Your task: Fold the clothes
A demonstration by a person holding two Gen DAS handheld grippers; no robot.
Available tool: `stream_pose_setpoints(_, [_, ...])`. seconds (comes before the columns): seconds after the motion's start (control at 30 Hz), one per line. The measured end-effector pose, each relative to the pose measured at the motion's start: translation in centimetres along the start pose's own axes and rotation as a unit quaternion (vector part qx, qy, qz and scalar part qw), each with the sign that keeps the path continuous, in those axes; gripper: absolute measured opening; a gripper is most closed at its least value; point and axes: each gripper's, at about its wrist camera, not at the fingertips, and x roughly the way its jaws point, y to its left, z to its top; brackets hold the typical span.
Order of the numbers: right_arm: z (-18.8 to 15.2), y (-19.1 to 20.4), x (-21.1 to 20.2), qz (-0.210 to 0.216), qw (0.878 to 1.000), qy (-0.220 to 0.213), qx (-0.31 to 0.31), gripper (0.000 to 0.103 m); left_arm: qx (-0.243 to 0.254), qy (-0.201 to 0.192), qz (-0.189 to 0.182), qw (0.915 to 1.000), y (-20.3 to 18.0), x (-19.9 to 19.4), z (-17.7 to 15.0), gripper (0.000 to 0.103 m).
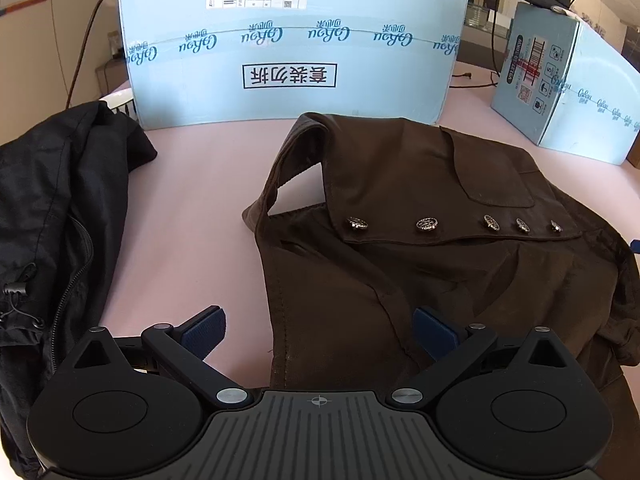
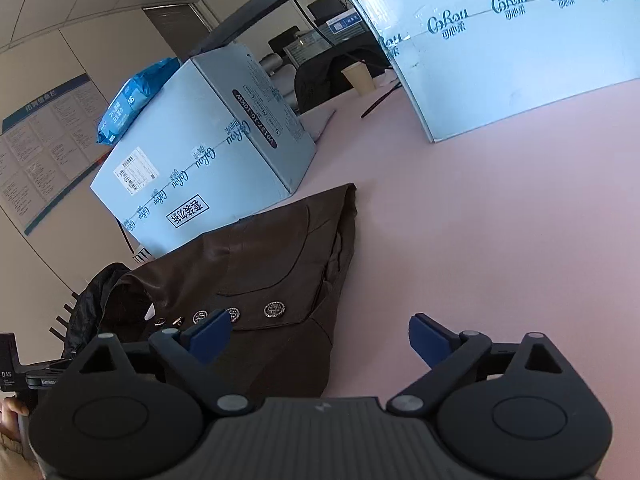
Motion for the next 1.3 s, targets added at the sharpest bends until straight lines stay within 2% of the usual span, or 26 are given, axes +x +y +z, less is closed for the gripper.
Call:
stream_pose_setpoints(0.17, [-0.7,1.6,1.8,0.009,0.999,0.033,-0.007,0.095,-0.006,0.015,-0.001,0.9999,0.3,0.9,0.1,0.098])
stream_pose_setpoints(0.27, [-1.1,3.4,2.4,-0.011,0.998,0.064,-0.024,0.088,0.009,0.025,-0.003,0.9997,-0.3,1.3,0.1,0.085])
stream_pose_setpoints(0.33, [-1.6,4.1,2.7,-0.022,0.996,0.085,-0.028,0.082,0.025,0.027,0.000,0.9993,-1.1,1.4,0.1,0.069])
stream_pose_setpoints(0.37, [-1.9,4.3,2.6,-0.023,0.995,0.089,-0.026,0.082,0.030,0.027,0.002,0.9992,-1.5,1.4,0.2,0.066])
stream_pose_setpoints(0.4, [-2.2,4.5,2.3,-0.021,0.996,0.088,-0.023,0.081,0.033,0.024,0.007,0.9991,-1.7,1.4,0.2,0.063])
stream_pose_setpoints(0.43, [-2.5,4.8,2.1,-0.011,0.996,0.091,-0.019,0.081,0.035,0.018,0.016,0.9991,-1.9,1.3,0.3,0.054])
stream_pose_setpoints(0.53, [-3.4,5.6,1.7,0.016,0.994,0.109,-0.016,0.079,0.035,-0.003,0.034,0.9988,-2.3,1.1,0.6,0.037])
stream_pose_setpoints(0.63, [-4.0,6.4,1.9,0.008,0.994,0.105,-0.027,0.071,0.023,-0.016,0.032,0.9991,-2.1,1.1,0.7,0.027])
stream_pose_setpoints(0.67, [-4.1,6.6,2.0,0.005,0.994,0.102,-0.030,0.066,0.022,-0.020,0.034,0.9990,-2.1,1.1,0.7,0.026])
stream_pose_setpoints(0.73, [-4.3,6.9,2.1,0.002,0.994,0.101,-0.033,0.043,0.026,-0.029,0.042,0.9983,-2.4,1.0,0.6,0.022])
stream_pose_setpoints(0.8, [-4.5,6.9,2.2,-0.001,0.994,0.102,-0.033,0.035,0.031,-0.039,0.051,0.9975,-2.8,0.9,0.5,0.017])
stream_pose_setpoints(0.83, [-4.6,6.8,2.1,-0.006,0.995,0.096,-0.035,0.027,0.033,-0.042,0.055,0.9971,-3.1,0.9,0.4,0.014])
stream_pose_setpoints(0.93, [-4.8,6.3,1.6,-0.004,0.997,0.075,-0.024,0.012,0.039,-0.052,0.062,0.9960,-3.6,0.8,0.3,0.012])
stream_pose_setpoints(1.03, [-5.0,5.7,0.7,0.004,0.999,0.050,-0.015,0.008,0.040,-0.055,0.062,0.9957,-4.0,0.7,0.6,0.012])
stream_pose_setpoints(1.3, [-4.4,4.0,-2.3,-0.012,1.000,-0.024,-0.001,0.005,0.060,-0.072,0.053,0.9942,-5.9,0.7,3.1,0.012])
